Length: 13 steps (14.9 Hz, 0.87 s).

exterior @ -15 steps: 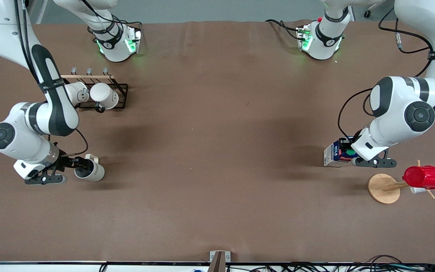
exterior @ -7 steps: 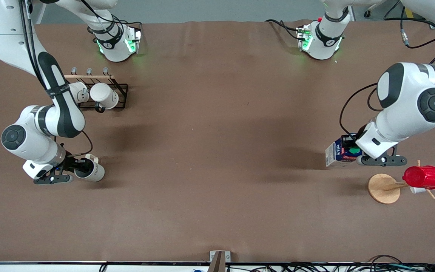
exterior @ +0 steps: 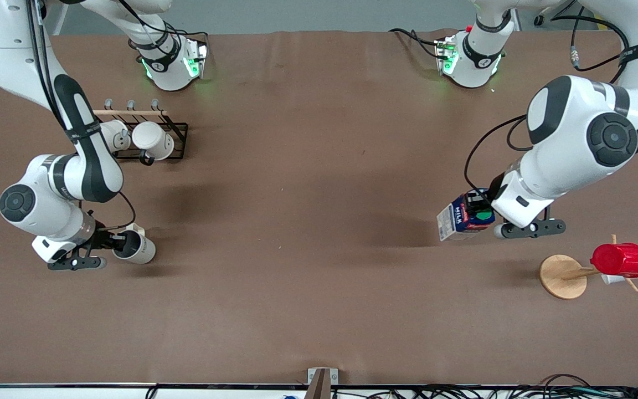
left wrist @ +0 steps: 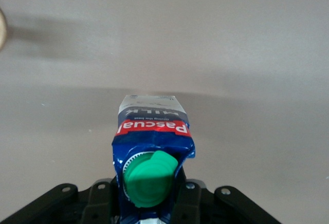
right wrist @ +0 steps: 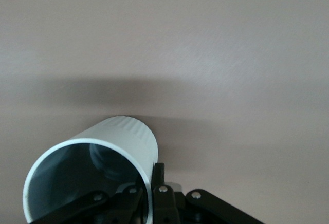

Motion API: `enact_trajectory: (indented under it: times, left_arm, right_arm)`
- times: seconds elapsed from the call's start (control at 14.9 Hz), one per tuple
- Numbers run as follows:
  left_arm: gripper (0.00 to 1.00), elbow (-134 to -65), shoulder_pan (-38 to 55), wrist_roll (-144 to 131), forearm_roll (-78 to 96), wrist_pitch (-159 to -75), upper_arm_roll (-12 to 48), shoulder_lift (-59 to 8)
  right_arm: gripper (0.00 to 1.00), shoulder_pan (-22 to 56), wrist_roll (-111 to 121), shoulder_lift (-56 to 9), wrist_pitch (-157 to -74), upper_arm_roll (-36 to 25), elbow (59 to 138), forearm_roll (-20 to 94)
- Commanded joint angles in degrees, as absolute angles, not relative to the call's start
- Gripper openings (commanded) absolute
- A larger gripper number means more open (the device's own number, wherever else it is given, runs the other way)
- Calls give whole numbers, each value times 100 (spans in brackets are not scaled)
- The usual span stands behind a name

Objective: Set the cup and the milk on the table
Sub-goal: 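Carry the carton and the mug toward each other at the table middle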

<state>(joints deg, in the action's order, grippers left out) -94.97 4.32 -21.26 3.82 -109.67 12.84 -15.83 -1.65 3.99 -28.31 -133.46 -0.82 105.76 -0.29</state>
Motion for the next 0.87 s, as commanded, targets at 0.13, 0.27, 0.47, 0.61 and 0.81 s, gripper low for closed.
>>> enact_trajectory:
  times: [0.13, 0.27, 0.47, 0.61, 0.81]
  left_arm:
    - [34, -9080, 808, -2653, 457, -10819, 1301, -1802]
    - [34, -9070, 966, -2943, 448, -10819, 1301, -1863]
    - [34, -8861, 1168, -3208, 448, -10819, 1301, -2091]
    - [34, -8623, 1361, -3523, 422, -10819, 1301, -2328]
    - [34, -8500, 1590, -3779, 422, -10837, 1292, -2531]
  right_arm:
    - [0, 990, -1289, -2250, -12323, -35, 10310, 0]
    - [0, 1675, -2297, -2276, -12313, 17, 10161, 0]
    - [0, 2739, -3670, -2652, -12366, 18, 9635, 175]
    - [0, 3372, -4409, -3056, -12392, 18, 9160, 307]
    - [0, 3971, -5192, -3672, -12480, 18, 8554, 299]
